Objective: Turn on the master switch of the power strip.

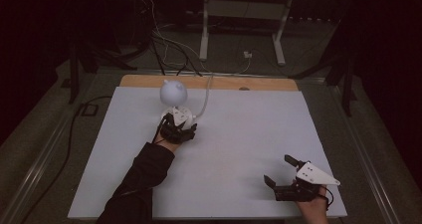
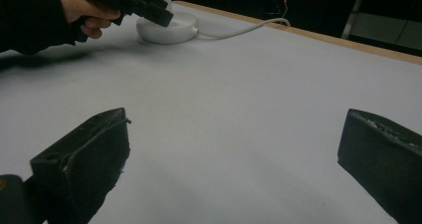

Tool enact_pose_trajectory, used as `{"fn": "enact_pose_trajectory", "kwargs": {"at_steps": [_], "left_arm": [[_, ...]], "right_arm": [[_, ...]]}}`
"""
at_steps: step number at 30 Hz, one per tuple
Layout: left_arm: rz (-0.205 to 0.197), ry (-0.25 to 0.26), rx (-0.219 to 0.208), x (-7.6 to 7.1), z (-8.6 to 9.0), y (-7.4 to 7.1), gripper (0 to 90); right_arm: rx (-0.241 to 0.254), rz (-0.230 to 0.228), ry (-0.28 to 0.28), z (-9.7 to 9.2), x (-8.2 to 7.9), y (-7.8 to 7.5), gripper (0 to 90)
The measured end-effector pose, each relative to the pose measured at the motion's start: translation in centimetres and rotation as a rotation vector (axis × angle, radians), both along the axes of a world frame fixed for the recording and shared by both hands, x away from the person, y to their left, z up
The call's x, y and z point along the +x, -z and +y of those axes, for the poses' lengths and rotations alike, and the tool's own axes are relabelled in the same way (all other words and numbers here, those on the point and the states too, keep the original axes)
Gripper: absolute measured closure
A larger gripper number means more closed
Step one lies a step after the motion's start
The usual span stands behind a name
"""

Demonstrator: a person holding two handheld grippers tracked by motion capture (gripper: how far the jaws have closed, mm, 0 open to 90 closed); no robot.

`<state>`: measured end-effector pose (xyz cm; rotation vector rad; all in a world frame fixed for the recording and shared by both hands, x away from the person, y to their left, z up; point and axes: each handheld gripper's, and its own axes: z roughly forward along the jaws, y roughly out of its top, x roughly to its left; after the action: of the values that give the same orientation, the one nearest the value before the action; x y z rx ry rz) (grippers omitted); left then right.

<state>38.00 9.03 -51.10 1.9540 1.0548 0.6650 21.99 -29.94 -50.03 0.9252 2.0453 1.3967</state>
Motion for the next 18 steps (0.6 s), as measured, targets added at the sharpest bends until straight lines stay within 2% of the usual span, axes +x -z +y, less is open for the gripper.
{"fn": "enact_pose_trajectory", "kwargs": {"at_steps": [6,11,13,18], "left_arm": [[-0.01,-0.012,0.013,0.2,0.0,0.1,60.7],[-0.03,-0.034,-0.007,0.5,0.1,-0.1,69.1],[-0.026,-0.044,-0.002,0.7,0.2,-0.1,74.2],[-0.022,-0.058,0.009,1.1,0.3,0.0,79.9]], "right_arm": [[0.003,-0.002,0.003,0.0,0.0,0.0,0.0],[0.004,-0.001,-0.001,0.0,0.0,0.0,0.0],[0.007,0.0,0.0,0.0,0.0,0.0,0.0],[0.005,0.001,-0.001,0.0,0.0,0.0,0.0]]}}
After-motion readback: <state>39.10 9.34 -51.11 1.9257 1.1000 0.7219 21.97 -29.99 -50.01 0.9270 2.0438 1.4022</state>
